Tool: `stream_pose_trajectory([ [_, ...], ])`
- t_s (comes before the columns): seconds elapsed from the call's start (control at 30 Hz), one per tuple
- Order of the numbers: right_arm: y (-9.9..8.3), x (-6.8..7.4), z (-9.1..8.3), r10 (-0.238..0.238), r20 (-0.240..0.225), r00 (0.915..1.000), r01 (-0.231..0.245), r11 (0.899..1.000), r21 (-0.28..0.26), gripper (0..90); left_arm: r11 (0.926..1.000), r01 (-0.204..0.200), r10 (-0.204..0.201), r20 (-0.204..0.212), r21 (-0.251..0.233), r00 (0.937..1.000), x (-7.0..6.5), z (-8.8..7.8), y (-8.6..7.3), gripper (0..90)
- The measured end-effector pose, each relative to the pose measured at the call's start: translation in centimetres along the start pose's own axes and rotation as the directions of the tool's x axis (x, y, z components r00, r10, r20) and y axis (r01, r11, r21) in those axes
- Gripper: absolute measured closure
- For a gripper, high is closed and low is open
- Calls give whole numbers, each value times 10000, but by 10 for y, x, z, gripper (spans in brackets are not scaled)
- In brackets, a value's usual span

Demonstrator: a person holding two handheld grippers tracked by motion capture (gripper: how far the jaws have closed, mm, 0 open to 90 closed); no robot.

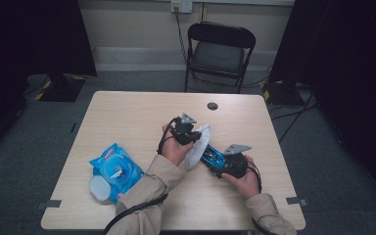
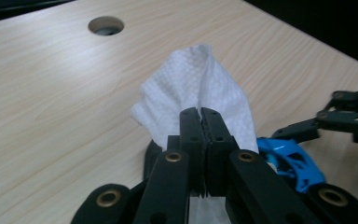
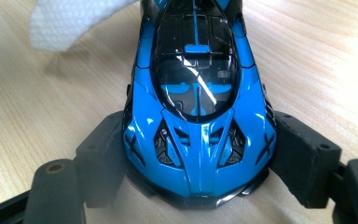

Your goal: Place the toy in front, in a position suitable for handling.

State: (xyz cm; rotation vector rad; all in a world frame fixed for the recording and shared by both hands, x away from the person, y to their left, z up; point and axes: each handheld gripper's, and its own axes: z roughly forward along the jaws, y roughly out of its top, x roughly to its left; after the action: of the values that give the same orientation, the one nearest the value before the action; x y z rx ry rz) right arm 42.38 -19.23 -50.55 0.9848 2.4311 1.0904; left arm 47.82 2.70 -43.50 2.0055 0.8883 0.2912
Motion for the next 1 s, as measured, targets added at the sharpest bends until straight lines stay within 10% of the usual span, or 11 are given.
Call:
stream_pose_trajectory([
  [1.0,0,0,0,-23,-28,10000,23,10000,-9,251,9938,-697,521,1909,864,9802,-66,42,-22,887],
])
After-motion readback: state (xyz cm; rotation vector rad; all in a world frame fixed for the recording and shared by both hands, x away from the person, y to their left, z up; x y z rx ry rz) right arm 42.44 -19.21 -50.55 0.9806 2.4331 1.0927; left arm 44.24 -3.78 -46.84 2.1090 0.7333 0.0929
